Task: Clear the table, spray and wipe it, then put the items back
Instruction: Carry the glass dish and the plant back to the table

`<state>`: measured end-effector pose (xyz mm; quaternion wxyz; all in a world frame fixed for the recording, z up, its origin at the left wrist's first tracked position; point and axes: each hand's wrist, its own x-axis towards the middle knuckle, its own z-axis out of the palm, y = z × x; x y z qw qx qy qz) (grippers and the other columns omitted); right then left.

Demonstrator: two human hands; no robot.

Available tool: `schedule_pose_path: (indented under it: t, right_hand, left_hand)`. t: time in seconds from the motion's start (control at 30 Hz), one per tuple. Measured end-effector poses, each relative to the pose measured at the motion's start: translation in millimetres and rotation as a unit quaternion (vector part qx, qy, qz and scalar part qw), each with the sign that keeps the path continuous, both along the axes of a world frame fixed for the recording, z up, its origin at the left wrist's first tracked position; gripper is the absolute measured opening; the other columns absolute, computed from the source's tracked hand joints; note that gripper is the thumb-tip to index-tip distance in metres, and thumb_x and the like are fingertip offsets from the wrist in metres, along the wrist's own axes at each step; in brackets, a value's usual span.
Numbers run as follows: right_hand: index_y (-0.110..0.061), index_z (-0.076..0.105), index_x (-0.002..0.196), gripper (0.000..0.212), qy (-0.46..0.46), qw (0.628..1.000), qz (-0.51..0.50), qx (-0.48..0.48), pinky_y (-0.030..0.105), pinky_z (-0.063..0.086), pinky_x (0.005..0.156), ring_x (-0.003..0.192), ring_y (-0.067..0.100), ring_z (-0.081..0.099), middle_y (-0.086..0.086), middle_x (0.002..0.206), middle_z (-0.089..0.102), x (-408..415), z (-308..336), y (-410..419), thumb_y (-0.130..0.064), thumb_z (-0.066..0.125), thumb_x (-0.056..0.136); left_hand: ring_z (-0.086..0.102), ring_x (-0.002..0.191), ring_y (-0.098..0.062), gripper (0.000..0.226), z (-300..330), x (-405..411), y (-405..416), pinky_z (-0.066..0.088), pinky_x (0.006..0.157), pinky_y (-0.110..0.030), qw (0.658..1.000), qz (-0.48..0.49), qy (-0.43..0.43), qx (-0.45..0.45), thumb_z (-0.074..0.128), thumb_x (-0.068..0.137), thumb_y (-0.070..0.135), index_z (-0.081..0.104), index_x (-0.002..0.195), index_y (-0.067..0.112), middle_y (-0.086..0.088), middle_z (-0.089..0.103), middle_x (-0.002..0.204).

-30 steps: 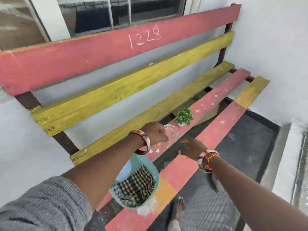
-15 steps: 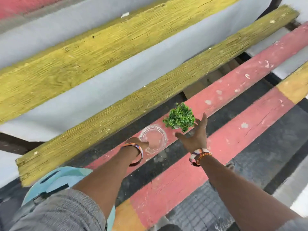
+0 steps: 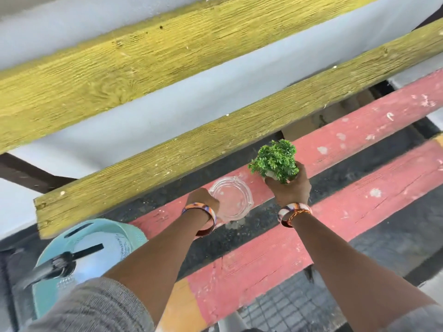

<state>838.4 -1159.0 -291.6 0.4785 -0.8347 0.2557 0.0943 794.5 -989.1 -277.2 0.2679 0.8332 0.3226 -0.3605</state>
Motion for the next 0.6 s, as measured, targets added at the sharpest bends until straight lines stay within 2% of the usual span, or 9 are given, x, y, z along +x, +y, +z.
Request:
schedule_pose_path:
  t: [0.1,0.17,0.27,0.3,0.37,0.43,0.47,0.53,0.6]
  right_hand:
    - [-0.010,0.053,0.123,0.059,-0.007,1.000,-0.014,0.009,0.023,0.038,0.074,0.083,0.018,0.052,0.010,0.110,0.065,-11,16,7,-0.014,0.077,0.070]
    - [-0.009,0.053,0.121,0.062,-0.008,0.999,-0.019,0.024,0.024,0.039,0.074,0.086,0.020,0.055,0.012,0.112,0.064,-28,30,15,-0.018,0.080,0.066]
    - [-0.003,0.048,0.127,0.107,0.003,0.994,-0.021,0.109,0.028,0.040,0.070,0.105,0.028,0.057,0.018,0.129,0.056,-58,58,38,-0.037,0.090,0.035]
    - [-0.005,0.049,0.126,0.098,-0.017,0.995,-0.019,0.097,0.028,0.041,0.073,0.101,0.024,0.056,0.018,0.129,0.057,-66,67,46,-0.035,0.090,0.042]
    - [-0.007,0.050,0.126,0.072,-0.069,0.996,-0.025,0.053,0.032,0.046,0.085,0.099,0.024,0.057,0.014,0.126,0.060,-81,91,64,-0.024,0.083,0.064]
    - [-0.008,0.046,0.134,0.080,-0.096,0.994,-0.022,0.047,0.040,0.045,0.098,0.115,0.029,0.056,0.012,0.128,0.058,-107,122,92,-0.026,0.082,0.065]
    - [-0.009,0.044,0.136,0.086,-0.111,0.993,-0.015,0.043,0.043,0.045,0.100,0.118,0.030,0.055,0.012,0.129,0.058,-123,135,106,-0.030,0.083,0.062]
    - [-0.008,0.040,0.139,0.092,-0.134,0.990,-0.001,0.041,0.044,0.044,0.101,0.122,0.031,0.052,0.014,0.133,0.055,-148,161,132,-0.034,0.083,0.061]
    - [-0.006,0.035,0.141,0.091,-0.155,0.986,0.027,0.054,0.041,0.041,0.102,0.125,0.032,0.048,0.014,0.138,0.049,-183,189,165,-0.033,0.081,0.066]
  left_hand:
    - [0.063,0.107,-0.035,0.034,11,-12,10,0.053,0.090,-0.034,0.998,0.044,-0.034,-0.040,0.047,0.086,0.008,0.059,0.112,-0.010,-0.021,0.067,0.112]
    - [0.067,0.099,-0.037,0.033,24,-21,18,0.056,0.088,-0.042,0.990,0.094,-0.055,-0.089,0.048,0.083,0.006,0.061,0.108,-0.011,-0.025,0.069,0.103]
    - [0.068,0.084,-0.033,0.025,57,-46,39,0.058,0.072,-0.037,0.984,0.100,-0.097,-0.108,0.051,0.083,0.009,0.062,0.089,-0.012,-0.020,0.070,0.081]
    - [0.066,0.078,-0.031,0.021,70,-54,48,0.056,0.064,-0.032,0.984,0.092,-0.113,-0.102,0.051,0.084,0.010,0.060,0.079,-0.008,-0.015,0.066,0.072]
    - [0.066,0.073,-0.030,0.021,92,-76,66,0.056,0.064,-0.032,0.976,0.108,-0.157,-0.106,0.052,0.084,0.013,0.059,0.071,-0.002,-0.015,0.064,0.070]
    - [0.070,0.082,-0.036,0.023,119,-111,91,0.058,0.078,-0.044,0.961,0.149,-0.190,-0.137,0.057,0.079,0.015,0.063,0.076,-0.007,-0.024,0.070,0.082]
    - [0.070,0.081,-0.038,0.023,133,-134,107,0.058,0.080,-0.048,0.951,0.172,-0.206,-0.154,0.058,0.074,0.014,0.062,0.072,-0.009,-0.027,0.071,0.079]
    - [0.069,0.067,-0.036,0.021,155,-169,136,0.057,0.079,-0.052,0.933,0.205,-0.238,-0.177,0.056,0.071,0.010,0.056,0.056,-0.005,-0.024,0.068,0.057]
    - [0.067,0.068,-0.034,0.019,180,-215,170,0.057,0.081,-0.052,0.918,0.234,-0.267,-0.178,0.058,0.072,0.010,0.054,0.058,-0.002,-0.025,0.067,0.063]
